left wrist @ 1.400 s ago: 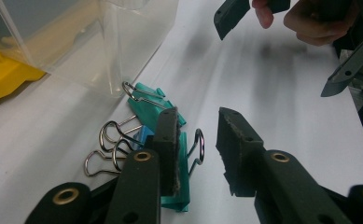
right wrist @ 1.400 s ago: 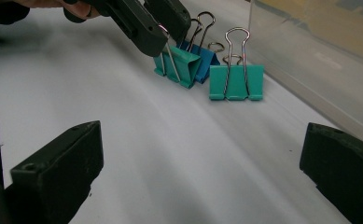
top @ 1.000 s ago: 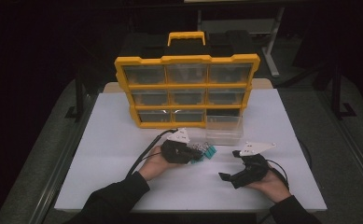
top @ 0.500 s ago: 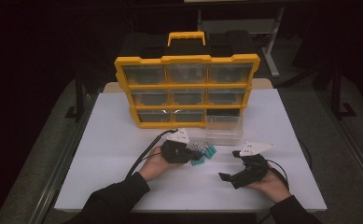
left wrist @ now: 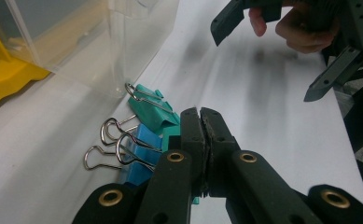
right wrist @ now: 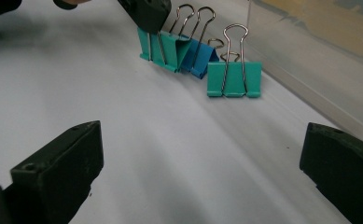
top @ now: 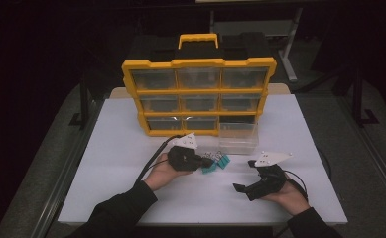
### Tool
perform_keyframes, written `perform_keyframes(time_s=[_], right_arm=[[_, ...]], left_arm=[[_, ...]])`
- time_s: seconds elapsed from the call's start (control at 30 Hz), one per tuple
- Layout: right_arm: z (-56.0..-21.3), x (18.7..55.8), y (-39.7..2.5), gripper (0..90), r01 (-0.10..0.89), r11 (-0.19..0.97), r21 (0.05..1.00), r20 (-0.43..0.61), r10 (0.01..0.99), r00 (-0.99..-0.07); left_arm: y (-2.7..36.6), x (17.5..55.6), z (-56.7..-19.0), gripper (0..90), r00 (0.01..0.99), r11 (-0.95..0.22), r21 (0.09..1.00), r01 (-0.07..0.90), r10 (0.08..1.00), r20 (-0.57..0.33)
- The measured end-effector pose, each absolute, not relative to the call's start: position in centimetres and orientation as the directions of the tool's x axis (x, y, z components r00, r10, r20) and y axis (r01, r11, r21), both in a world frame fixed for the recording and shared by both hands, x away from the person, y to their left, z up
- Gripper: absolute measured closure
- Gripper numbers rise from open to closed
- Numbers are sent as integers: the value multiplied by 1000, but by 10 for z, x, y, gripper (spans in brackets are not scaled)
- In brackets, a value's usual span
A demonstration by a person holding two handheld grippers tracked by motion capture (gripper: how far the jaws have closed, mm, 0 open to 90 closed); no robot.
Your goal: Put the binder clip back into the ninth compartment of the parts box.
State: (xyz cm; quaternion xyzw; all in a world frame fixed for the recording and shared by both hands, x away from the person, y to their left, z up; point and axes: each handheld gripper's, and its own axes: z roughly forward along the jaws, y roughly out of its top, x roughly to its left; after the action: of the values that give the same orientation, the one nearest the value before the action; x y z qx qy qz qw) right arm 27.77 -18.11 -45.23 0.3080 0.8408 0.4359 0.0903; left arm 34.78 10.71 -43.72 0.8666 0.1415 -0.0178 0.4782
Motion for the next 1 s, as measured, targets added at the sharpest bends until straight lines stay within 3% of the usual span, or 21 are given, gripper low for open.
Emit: perform_keyframes(time_s=[1.0], right_arm=[[-454,275,-182,0,417,433,799,96,593,-800]], left_arm=[[113,359,-399,888,980,-521,833,186,157,-120]])
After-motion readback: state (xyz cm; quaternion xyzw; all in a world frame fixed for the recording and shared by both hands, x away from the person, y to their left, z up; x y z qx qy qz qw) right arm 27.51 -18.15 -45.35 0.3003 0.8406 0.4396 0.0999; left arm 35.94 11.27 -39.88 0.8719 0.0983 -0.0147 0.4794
